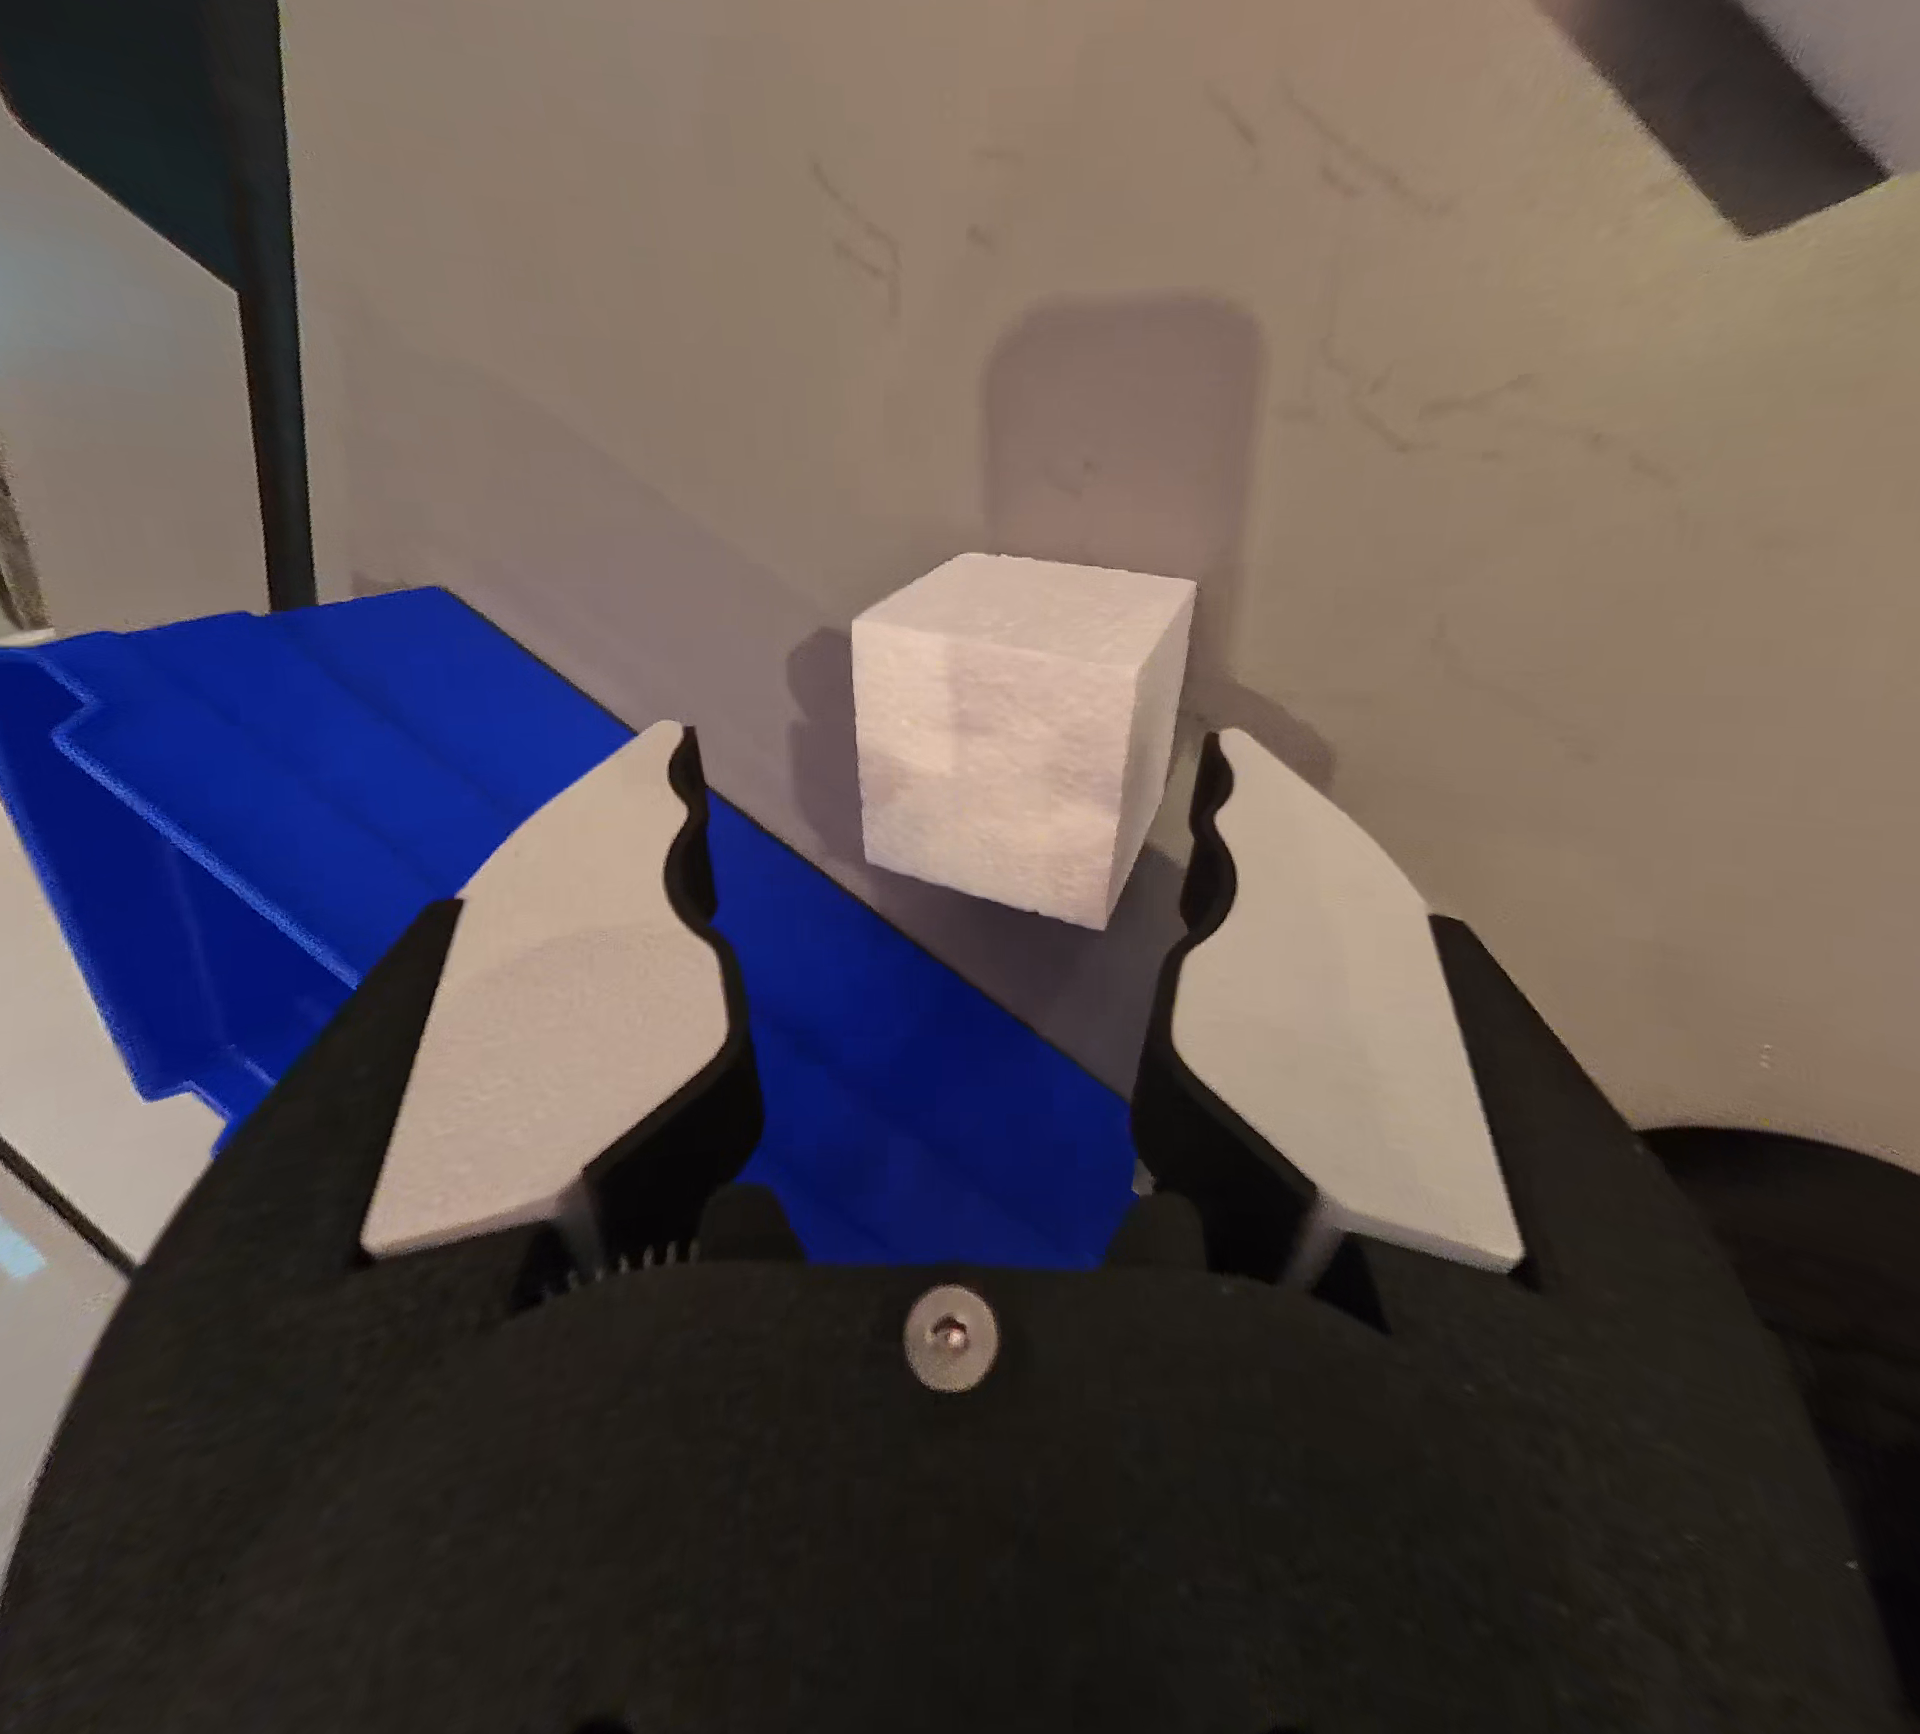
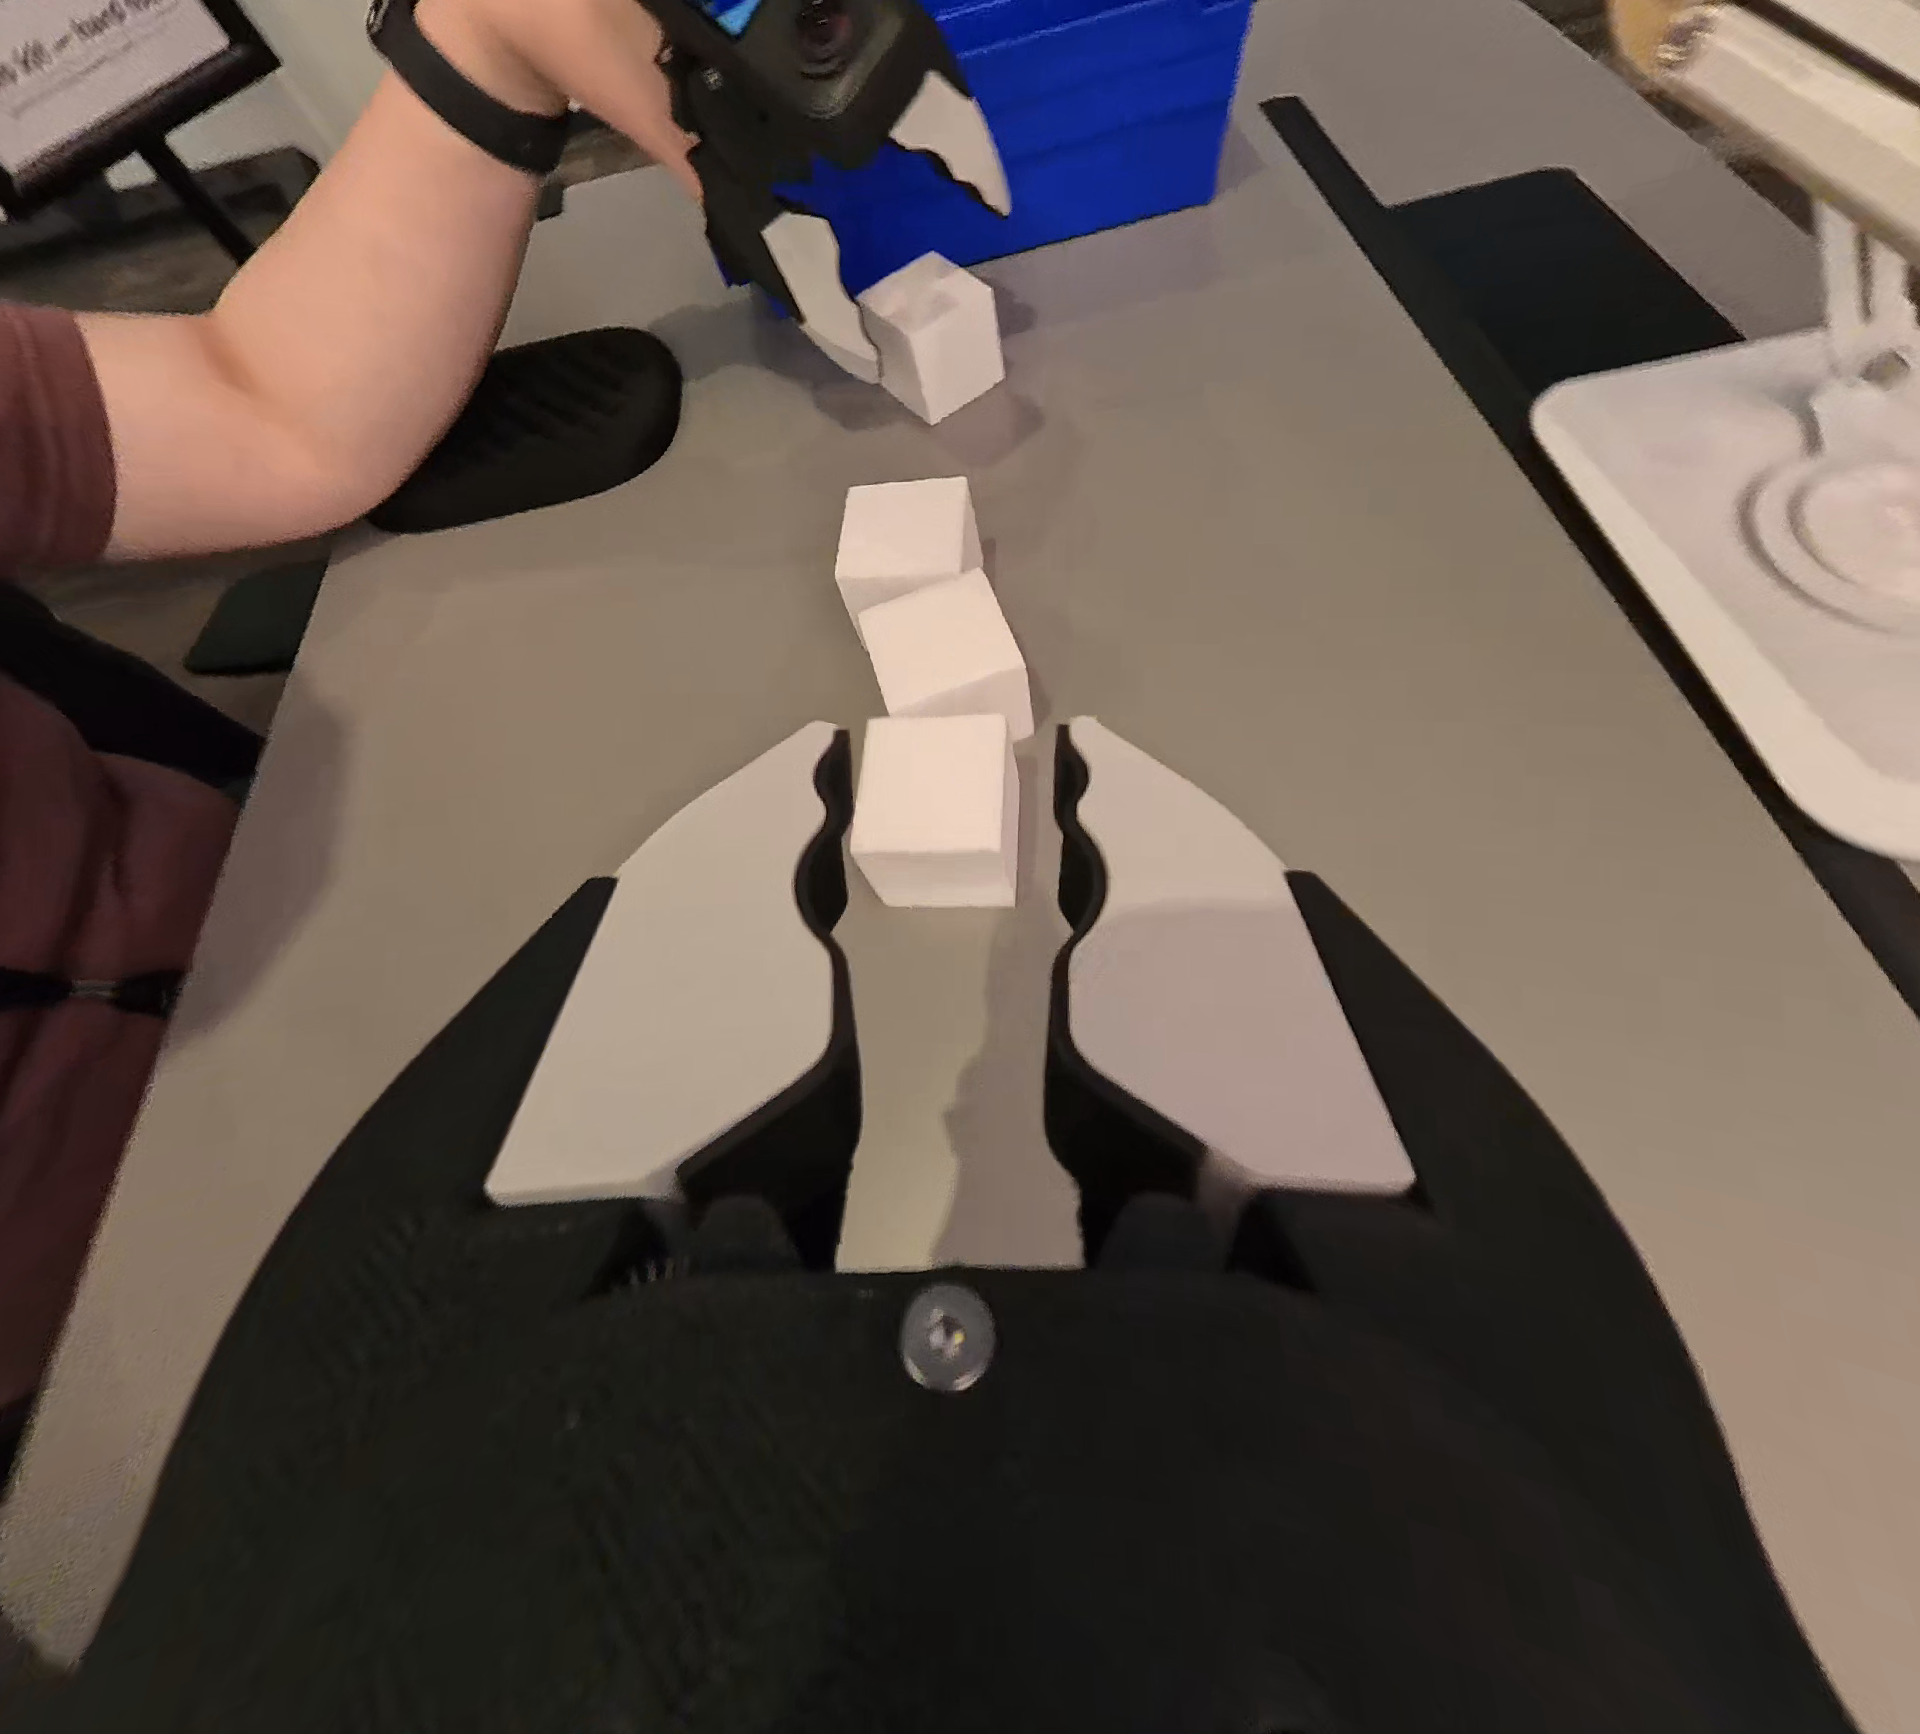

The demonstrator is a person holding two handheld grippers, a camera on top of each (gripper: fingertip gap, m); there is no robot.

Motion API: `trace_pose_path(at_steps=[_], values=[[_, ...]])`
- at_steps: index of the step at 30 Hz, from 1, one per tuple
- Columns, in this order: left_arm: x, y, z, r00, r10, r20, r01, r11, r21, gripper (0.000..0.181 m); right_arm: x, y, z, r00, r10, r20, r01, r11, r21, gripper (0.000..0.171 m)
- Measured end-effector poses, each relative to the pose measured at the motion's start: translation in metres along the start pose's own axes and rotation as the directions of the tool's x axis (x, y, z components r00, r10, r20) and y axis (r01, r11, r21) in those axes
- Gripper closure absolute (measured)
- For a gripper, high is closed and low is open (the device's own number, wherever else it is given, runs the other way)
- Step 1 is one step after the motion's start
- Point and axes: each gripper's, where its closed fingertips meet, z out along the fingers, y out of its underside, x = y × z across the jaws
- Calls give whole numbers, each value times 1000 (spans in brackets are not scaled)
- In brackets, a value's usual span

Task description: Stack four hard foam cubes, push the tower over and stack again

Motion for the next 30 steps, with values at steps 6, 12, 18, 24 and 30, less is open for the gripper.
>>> trace_pose_path(at_steps=[6,12,18,24,30], values=[[4,6,13,1000,8,-23,-9,998,-66,99,-12,28,57,993,-118,20,119,979,-164,117],[11,10,23,998,25,-59,-30,994,-103,114,-19,37,85,985,-172,3,168,957,-236,105],[12,5,20,998,36,-55,-41,995,-91,116,-10,55,88,987,-152,-54,129,944,-303,99],[2,-2,-2,1000,3,-17,-3,1000,-2,117,-4,75,90,994,-98,-56,75,946,-315,97],[-1,-14,-25,1000,-21,-9,22,991,132,117,-9,79,90,998,-54,-16,48,959,-280,97]])
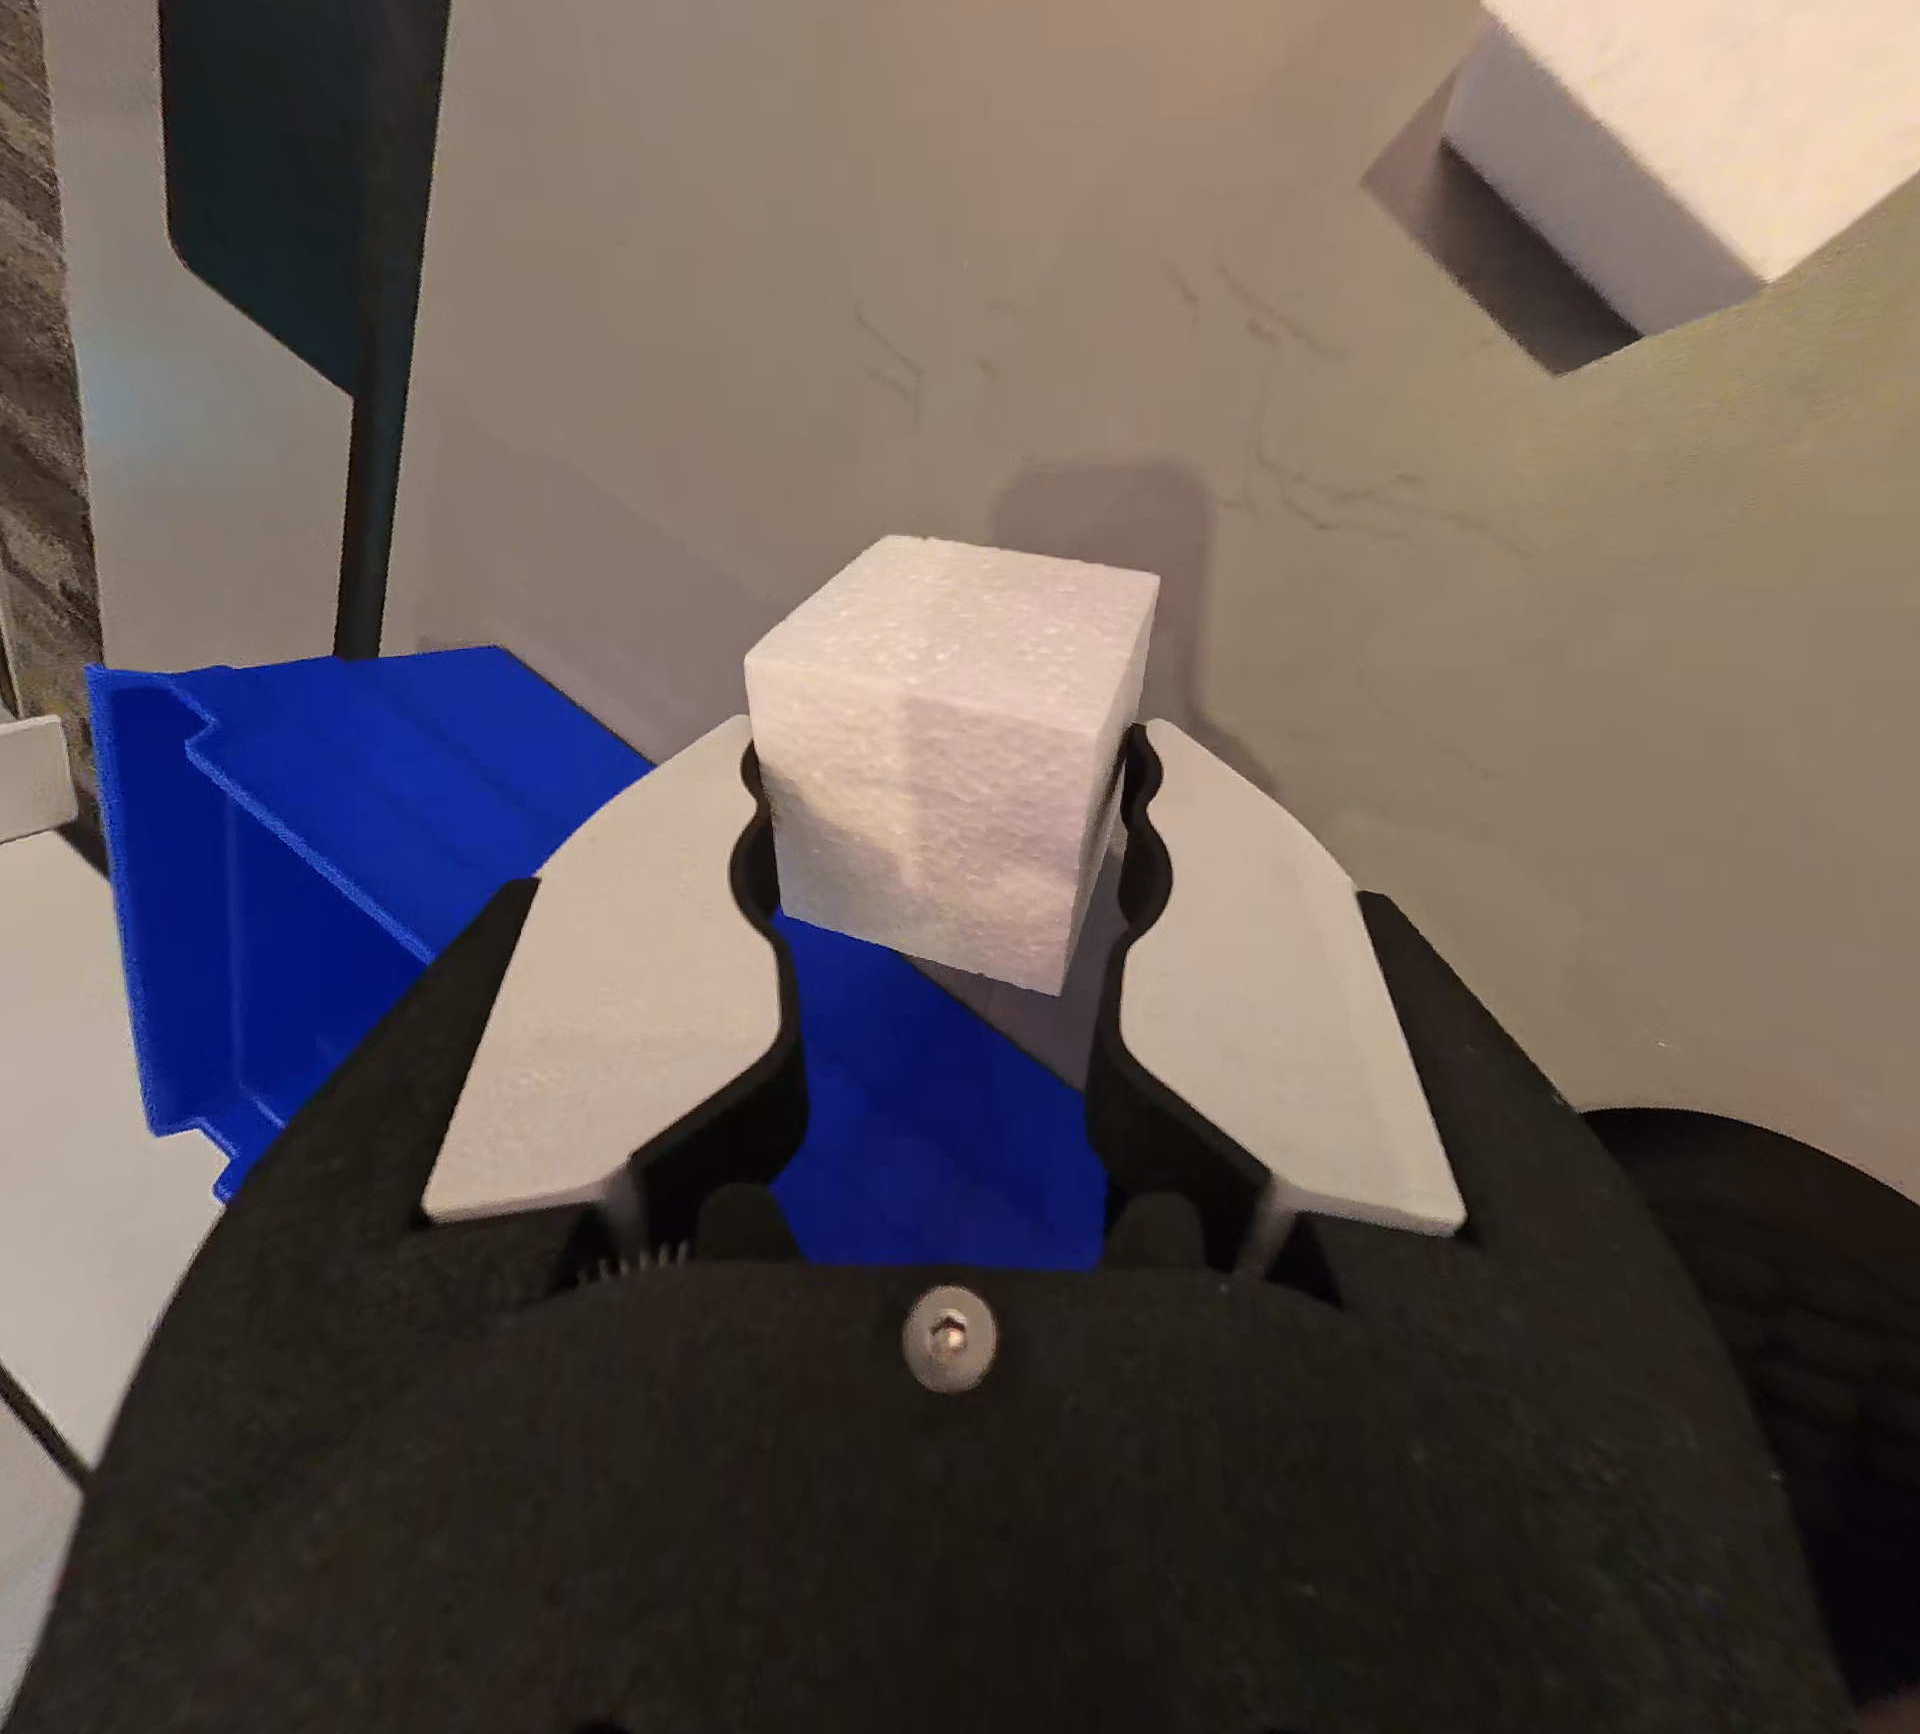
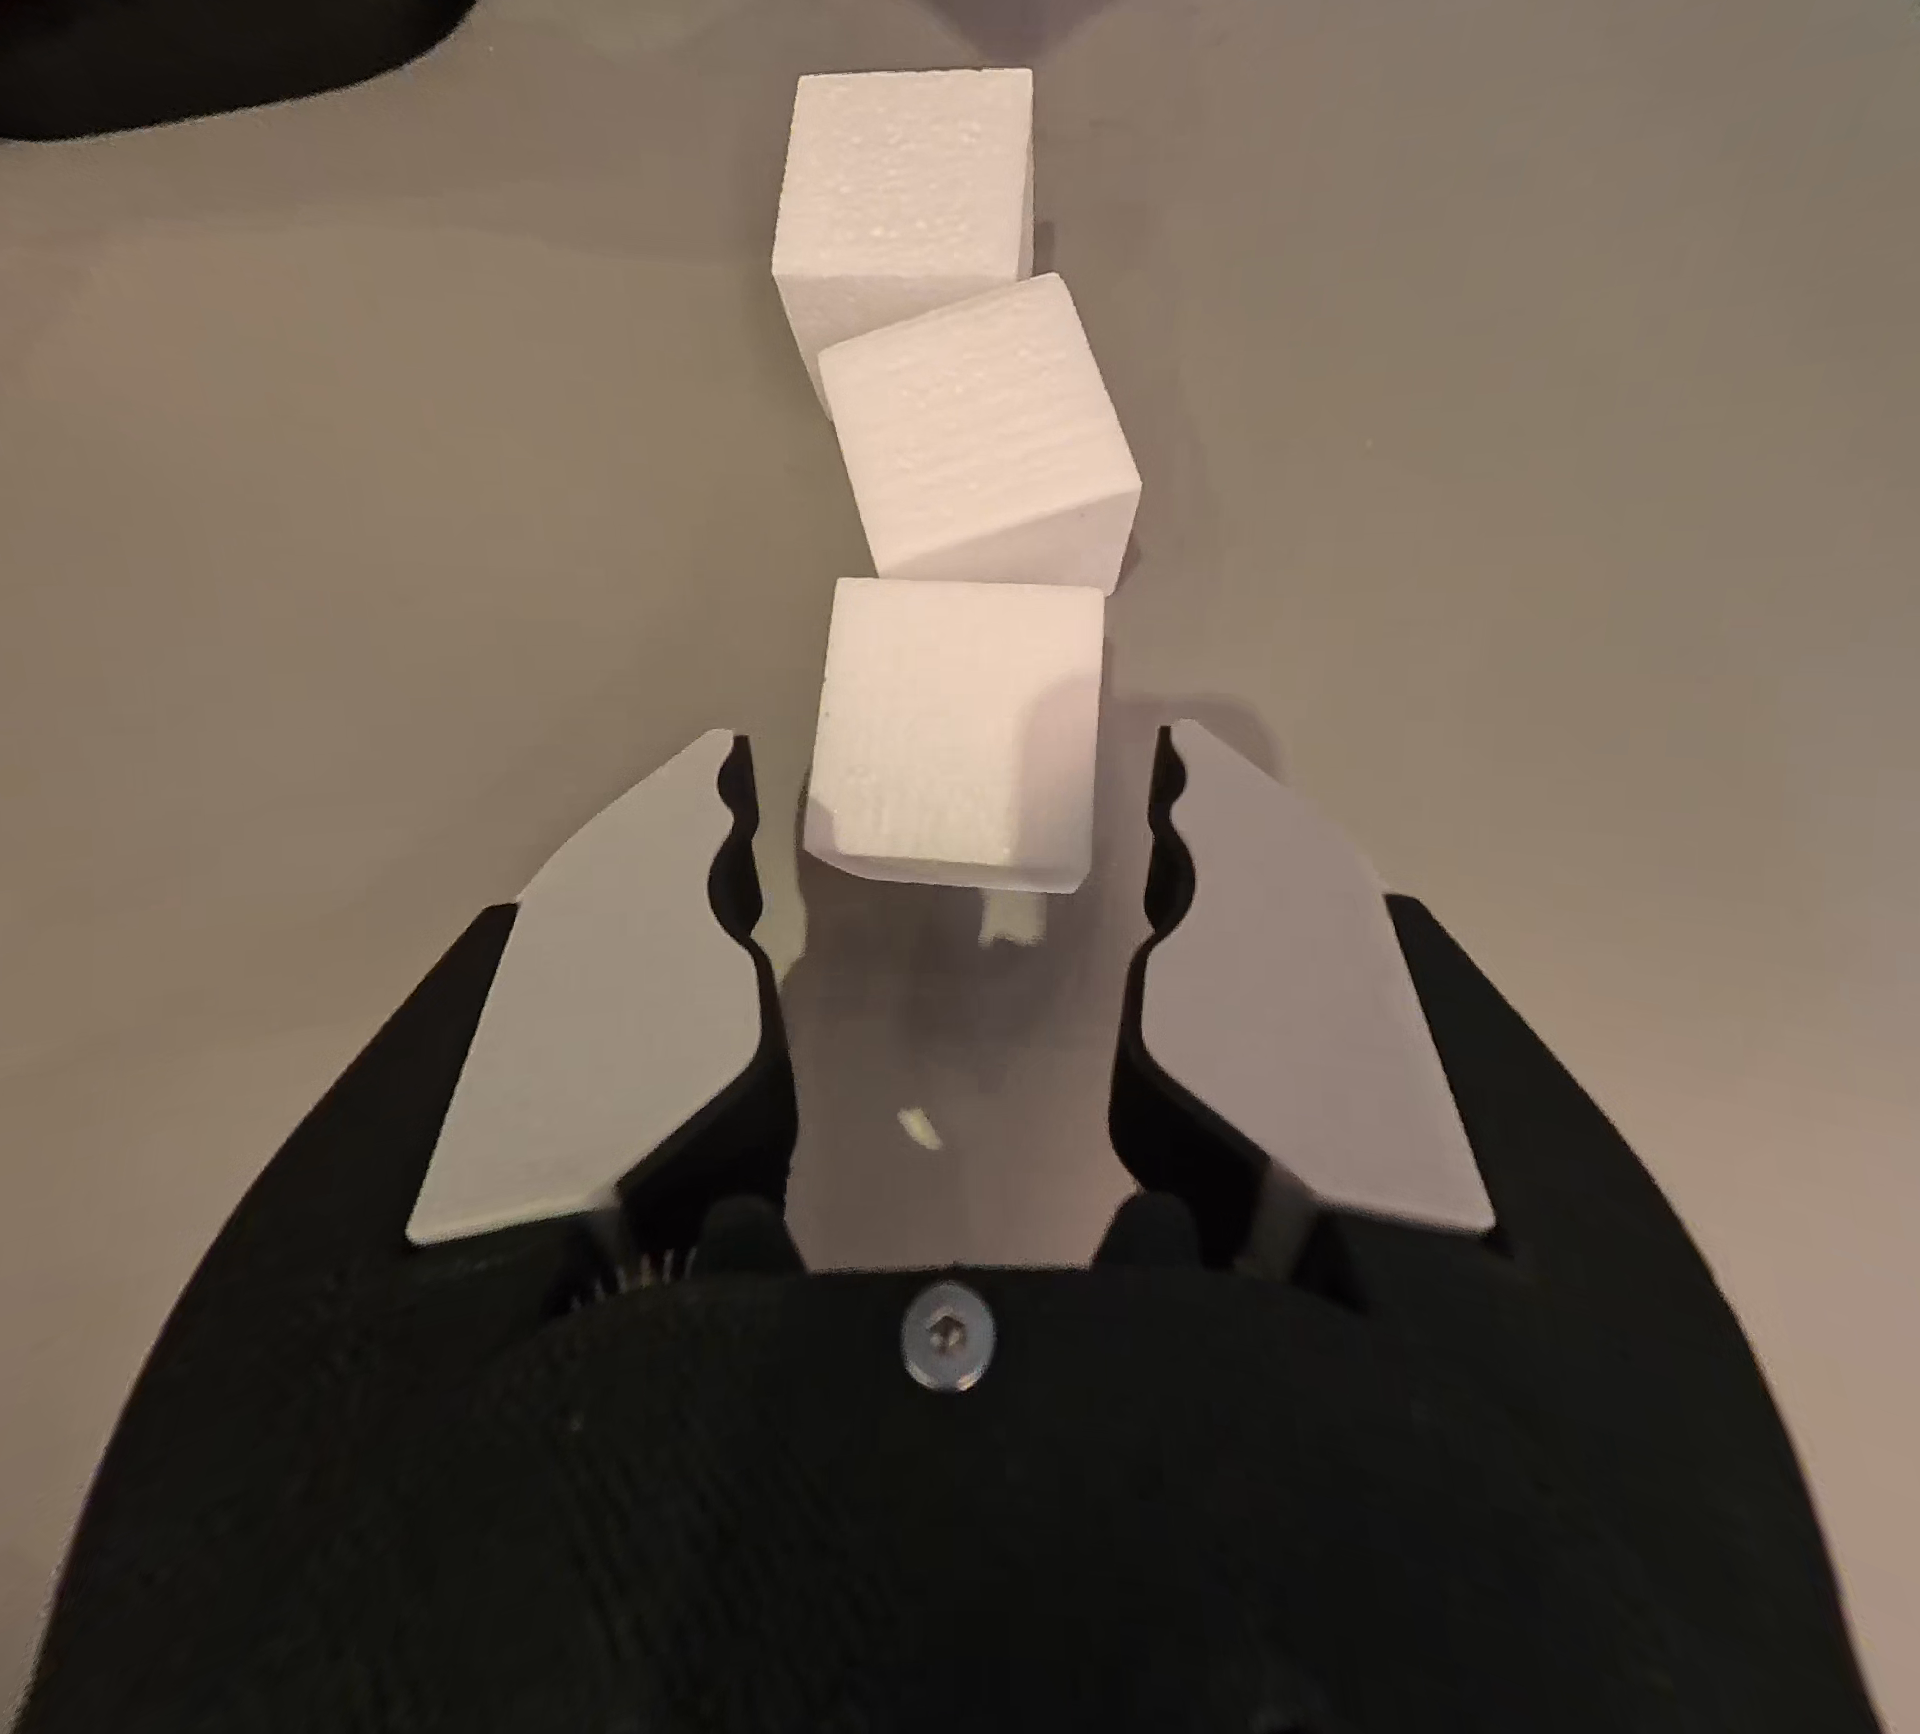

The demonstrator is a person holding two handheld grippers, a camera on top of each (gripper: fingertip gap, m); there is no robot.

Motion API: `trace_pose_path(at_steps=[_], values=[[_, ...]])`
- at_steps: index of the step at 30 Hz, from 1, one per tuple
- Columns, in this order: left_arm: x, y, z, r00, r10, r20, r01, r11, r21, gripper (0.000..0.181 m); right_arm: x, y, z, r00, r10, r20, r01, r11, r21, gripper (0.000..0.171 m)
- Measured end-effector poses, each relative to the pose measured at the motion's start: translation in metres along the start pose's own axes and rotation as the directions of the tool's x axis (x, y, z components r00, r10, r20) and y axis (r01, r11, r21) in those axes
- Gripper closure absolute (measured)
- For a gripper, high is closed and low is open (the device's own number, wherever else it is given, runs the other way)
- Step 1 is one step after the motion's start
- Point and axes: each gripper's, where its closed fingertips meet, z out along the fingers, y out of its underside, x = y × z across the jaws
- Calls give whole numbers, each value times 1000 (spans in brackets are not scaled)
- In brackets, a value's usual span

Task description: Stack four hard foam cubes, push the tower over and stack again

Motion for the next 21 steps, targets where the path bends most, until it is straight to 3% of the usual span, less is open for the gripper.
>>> trace_pose_path(at_steps=[4,8,21], values=[[0,3,-1,1000,-2,-3,2,1000,-3,117,-1,2,4,1000,3,-10,-3,1000,-17,99],[1,2,-1,1000,-2,-10,2,1000,6,117,3,11,8,999,-9,-32,7,998,-63,114],[11,-11,-9,999,29,-39,-26,997,66,117,7,12,4,1000,22,-12,-23,999,-40,115]])
